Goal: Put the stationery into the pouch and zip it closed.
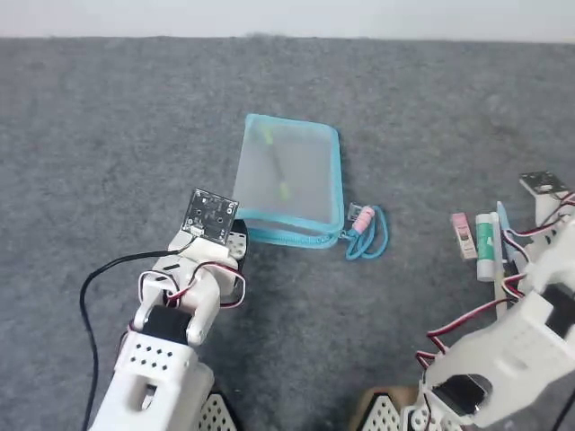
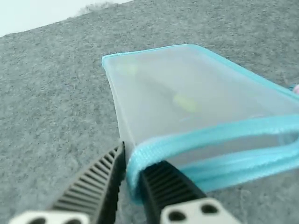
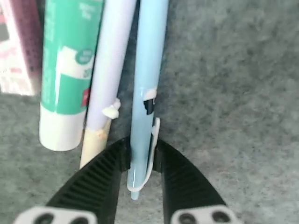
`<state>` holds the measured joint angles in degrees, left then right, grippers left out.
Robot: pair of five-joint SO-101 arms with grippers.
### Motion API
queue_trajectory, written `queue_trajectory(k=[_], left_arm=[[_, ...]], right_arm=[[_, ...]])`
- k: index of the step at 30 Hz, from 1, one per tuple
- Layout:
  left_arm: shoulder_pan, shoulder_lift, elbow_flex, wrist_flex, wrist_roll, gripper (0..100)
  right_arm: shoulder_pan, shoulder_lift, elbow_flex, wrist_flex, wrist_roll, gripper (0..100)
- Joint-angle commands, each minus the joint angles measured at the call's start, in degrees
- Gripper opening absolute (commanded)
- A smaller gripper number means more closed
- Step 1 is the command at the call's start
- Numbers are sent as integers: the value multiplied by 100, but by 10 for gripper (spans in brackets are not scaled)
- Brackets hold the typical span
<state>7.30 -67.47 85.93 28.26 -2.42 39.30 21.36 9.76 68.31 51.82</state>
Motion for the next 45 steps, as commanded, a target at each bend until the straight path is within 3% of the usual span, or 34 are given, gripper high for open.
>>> queue_trajectory(k=[1,11,15,22,28,31,36,45], left_arm=[[0,-97,-48,-185,-9,12],[0,-97,-48,-185,-9,12],[0,-97,-48,-185,-9,12],[0,-97,-57,-185,-9,12],[0,-97,-57,-185,-9,12],[0,-97,-57,-185,-9,12],[0,-97,-57,-193,-9,12],[0,-97,-57,-202,-9,12]], right_arm=[[-57,-462,44,101,-360,7],[-418,-2492,62,1569,-440,7],[-963,-3345,70,2229,-448,7],[-2844,-5218,220,3398,-615,7],[-5209,-6378,1424,3442,-985,7],[-5868,-6308,1767,3442,-1301,7],[-6273,-6000,1767,3433,-1547,7],[-6325,-5138,1767,3099,-1653,7]])
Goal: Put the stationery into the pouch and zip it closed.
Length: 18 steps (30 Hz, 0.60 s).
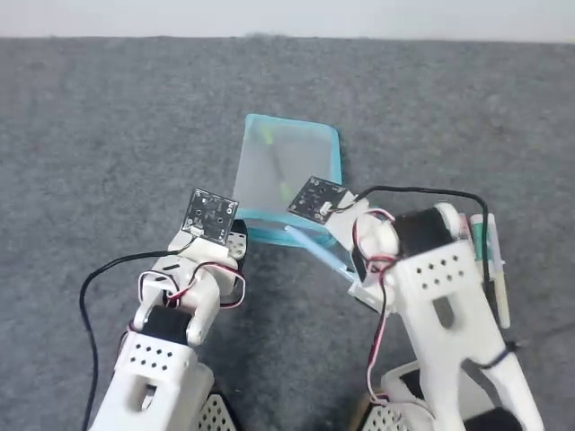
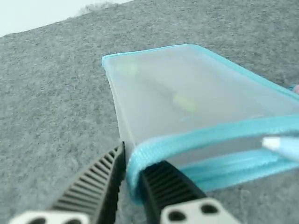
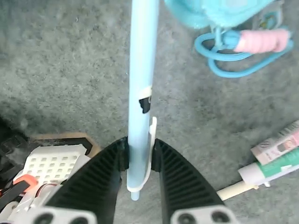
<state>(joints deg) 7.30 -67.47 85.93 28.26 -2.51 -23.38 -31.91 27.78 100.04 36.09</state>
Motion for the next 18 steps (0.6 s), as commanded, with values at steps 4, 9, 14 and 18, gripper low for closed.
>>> queue_trajectory(k=[4,9,14,18], left_arm=[[0,-97,-57,-202,0,12],[9,-105,-57,-202,0,12],[9,-105,-57,-193,-9,12],[9,-105,-57,-202,-26,12]], right_arm=[[-22,690,-149,-295,-378,7],[-22,1464,-1055,-312,-1310,7],[-13,2501,-2418,13,-2119,7],[-13,3336,-3349,136,-2593,7]])
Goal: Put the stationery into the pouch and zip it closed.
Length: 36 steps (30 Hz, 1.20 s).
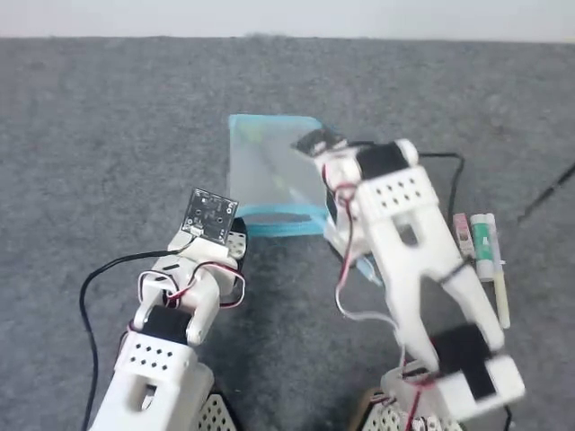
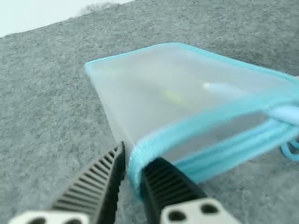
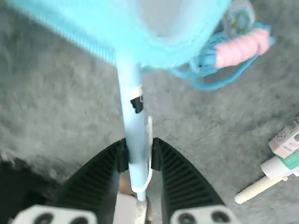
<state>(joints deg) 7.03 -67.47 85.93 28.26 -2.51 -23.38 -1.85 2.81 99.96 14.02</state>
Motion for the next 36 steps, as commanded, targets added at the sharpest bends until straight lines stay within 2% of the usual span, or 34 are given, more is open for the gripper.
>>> queue_trajectory(k=[1,9,12,18,24,28,33,36], left_arm=[[35,-105,-57,-202,-26,12],[35,-105,-48,-211,-35,12],[35,-105,-48,-211,-35,12],[35,-105,-48,-211,-35,12],[35,-105,-48,-211,-35,12],[26,-105,-48,-211,-35,12],[-114,-141,-75,-220,44,12],[-712,-149,-233,-246,677,12]], right_arm=[[-13,505,-1055,145,-492,7],[-57,1288,-2681,295,-897,10],[-66,1288,-2787,295,-914,24],[-66,1279,-2796,286,-879,145],[-418,1262,-2796,286,-870,150],[-752,822,-2796,295,-607,148],[-637,-400,-2505,303,-193,148],[-391,-1244,-1996,295,-35,148]])
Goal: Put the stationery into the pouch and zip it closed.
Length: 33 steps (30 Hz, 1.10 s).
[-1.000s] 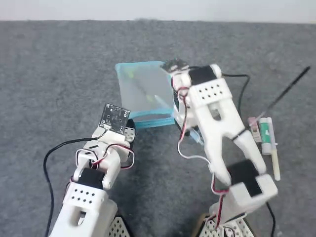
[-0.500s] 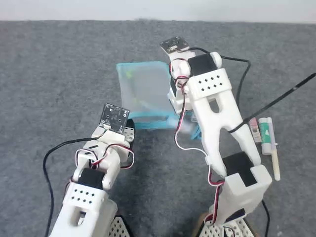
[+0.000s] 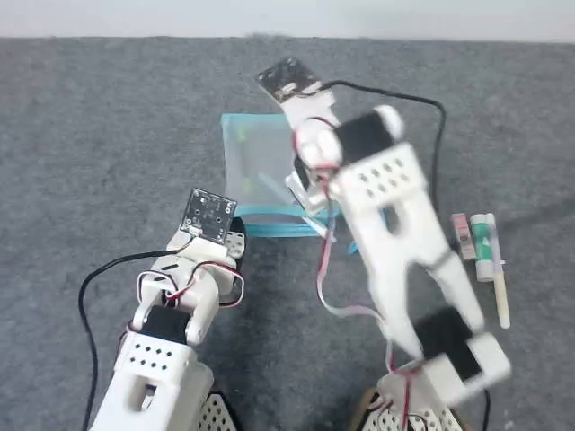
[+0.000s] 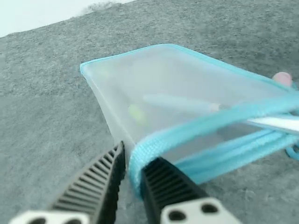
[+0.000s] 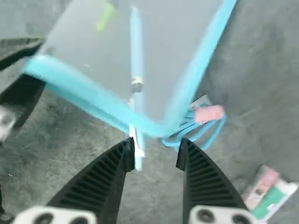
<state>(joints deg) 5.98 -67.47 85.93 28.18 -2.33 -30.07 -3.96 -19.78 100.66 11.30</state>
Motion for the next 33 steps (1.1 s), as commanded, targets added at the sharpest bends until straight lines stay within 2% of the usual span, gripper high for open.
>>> queue_trajectory(k=[1,3,5,6,9,10,12,15,22,24,26,28,31,33], left_arm=[[-844,-132,-312,-229,897,12],[-1099,-105,-391,-220,1231,12],[-976,-97,-382,-211,1275,12],[-668,-97,-356,-158,1143,12],[712,-132,-286,176,-26,12],[967,-141,-268,229,-176,12],[853,-149,-330,237,70,12],[316,-132,-409,229,237,12],[193,-114,-400,149,273,12],[-132,-141,-400,132,527,12],[-554,-141,-426,105,905,12],[-747,-132,-426,79,985,12],[-440,-105,-409,97,870,12],[-431,-149,-444,97,862,12]], right_arm=[[435,-1297,501,215,299,147],[734,-1701,1073,145,475,147],[919,-1965,1925,-119,730,147],[945,-2044,2400,-312,853,147],[936,-2105,3763,-1138,1055,147],[936,-2105,4123,-1455,1064,147],[936,-2105,4738,-2088,1064,147],[901,-2105,5213,-2730,1046,147],[-189,-2167,5099,-2853,774,147],[-198,-2176,4932,-2747,774,147],[48,-2167,4756,-2457,774,147],[418,-2167,4571,-2097,826,147],[1226,-2167,4316,-1604,835,147],[1824,-2123,4167,-1297,1108,147]])
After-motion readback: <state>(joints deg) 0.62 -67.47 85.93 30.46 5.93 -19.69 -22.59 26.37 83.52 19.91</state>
